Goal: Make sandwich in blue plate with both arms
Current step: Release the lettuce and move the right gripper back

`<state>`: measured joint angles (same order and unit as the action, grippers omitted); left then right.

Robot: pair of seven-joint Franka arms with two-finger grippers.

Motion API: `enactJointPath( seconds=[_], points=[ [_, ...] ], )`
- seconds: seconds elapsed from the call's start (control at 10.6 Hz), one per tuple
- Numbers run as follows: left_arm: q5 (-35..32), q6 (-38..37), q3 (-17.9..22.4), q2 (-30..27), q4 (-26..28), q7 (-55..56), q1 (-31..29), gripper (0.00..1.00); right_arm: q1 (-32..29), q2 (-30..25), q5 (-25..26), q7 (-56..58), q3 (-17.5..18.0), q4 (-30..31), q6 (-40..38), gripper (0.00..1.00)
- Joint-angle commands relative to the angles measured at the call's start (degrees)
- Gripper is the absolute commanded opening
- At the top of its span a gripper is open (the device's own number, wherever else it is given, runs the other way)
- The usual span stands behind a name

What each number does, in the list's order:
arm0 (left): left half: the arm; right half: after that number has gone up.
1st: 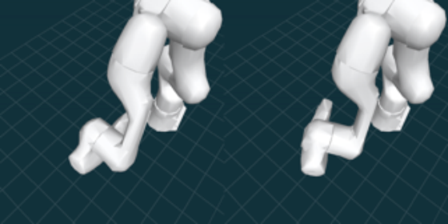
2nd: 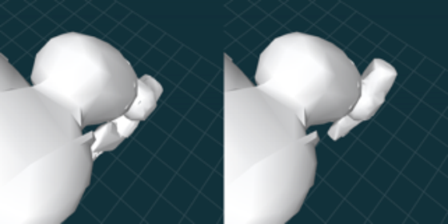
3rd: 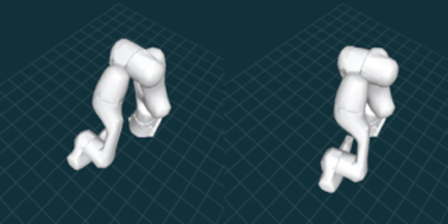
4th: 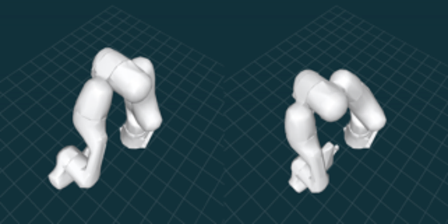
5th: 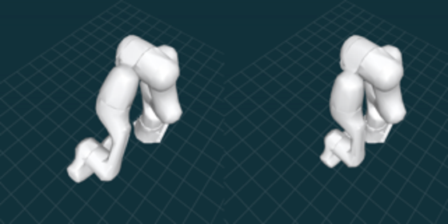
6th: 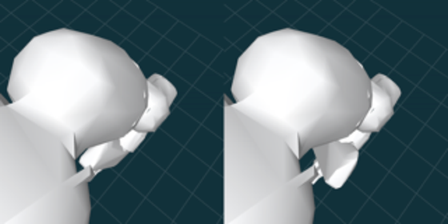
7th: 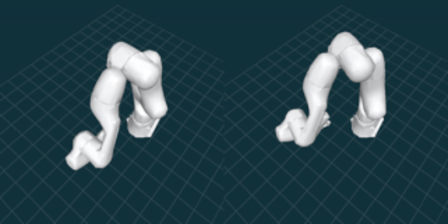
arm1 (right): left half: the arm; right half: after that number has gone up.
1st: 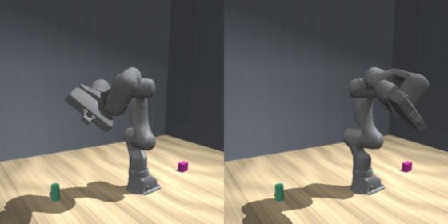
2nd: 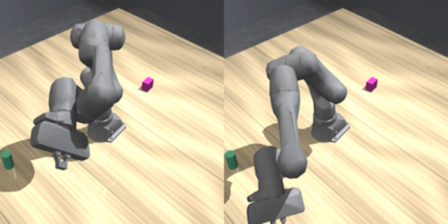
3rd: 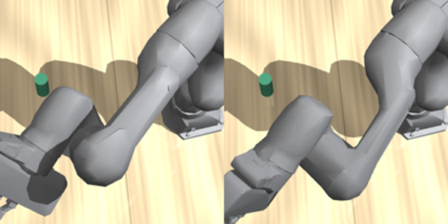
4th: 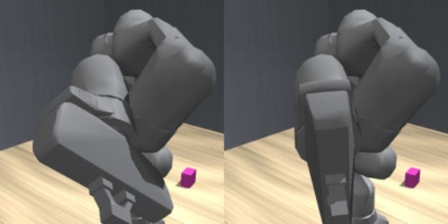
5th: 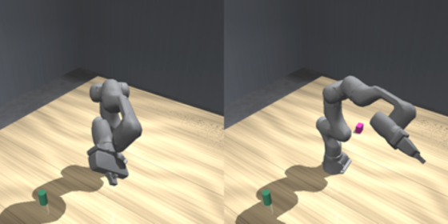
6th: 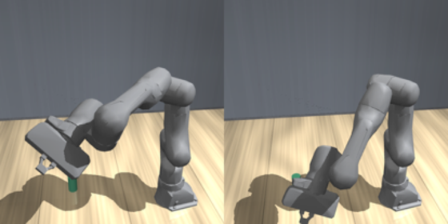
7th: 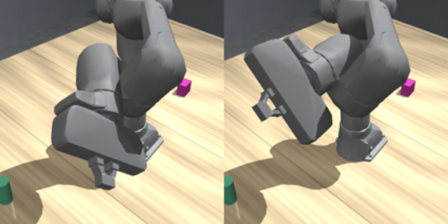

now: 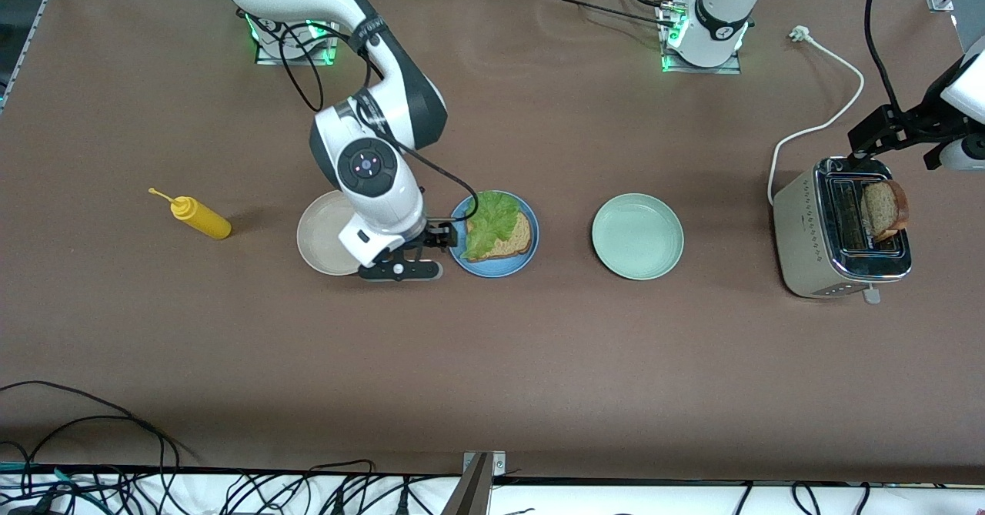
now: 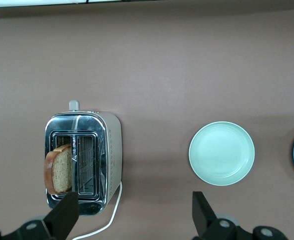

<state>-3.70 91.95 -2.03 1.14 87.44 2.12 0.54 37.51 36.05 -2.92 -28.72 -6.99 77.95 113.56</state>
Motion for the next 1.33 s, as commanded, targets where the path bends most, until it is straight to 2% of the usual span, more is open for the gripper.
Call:
enactJointPath(
  seconds=[0.0, 0.19, 0.28, 0.57, 0.66, 0.95, 1.23],
  points=[
    [-0.87, -1.51, -0.43, -0.26, -1.39, -0.80, -0.19, 1.00, 0.19, -6.41, 2.48, 5.31, -4.33, 0.53, -8.50, 1.00],
    [-0.87, -1.86, 0.27, -0.52, -1.57, -0.71, -0.63, 1.00, 0.11, -10.46, 2.04, 10.15, -8.11, 0.53, -14.74, 1.00],
    [-0.96, -1.86, 0.19, -2.44, -1.05, -0.54, -1.06, 1.00, 0.11, -12.39, 1.08, 12.95, -10.56, 0.53, -18.17, 1.00],
    [-1.13, -1.51, 0.10, -2.81, 0.01, -0.71, -1.51, 1.00, -0.16, -17.31, -6.38, 22.18, -19.79, 0.71, -25.74, 1.00],
    [-1.13, -1.07, 0.10, -2.64, 0.27, -0.72, -1.60, 1.00, -0.59, -18.55, -6.57, 23.95, -21.21, 0.80, -27.24, 1.00],
    [-1.13, -0.98, 0.45, -2.63, 1.15, -1.24, -1.77, 1.00, -10.23, -22.33, -6.49, 27.65, -18.07, 1.32, -30.42, 1.00],
    [-0.35, -0.46, 1.49, -2.55, 2.38, -1.33, -2.38, 1.00, -23.41, -26.99, -4.39, 28.45, -5.53, 5.00, -29.45, 1.00]
  ],
)
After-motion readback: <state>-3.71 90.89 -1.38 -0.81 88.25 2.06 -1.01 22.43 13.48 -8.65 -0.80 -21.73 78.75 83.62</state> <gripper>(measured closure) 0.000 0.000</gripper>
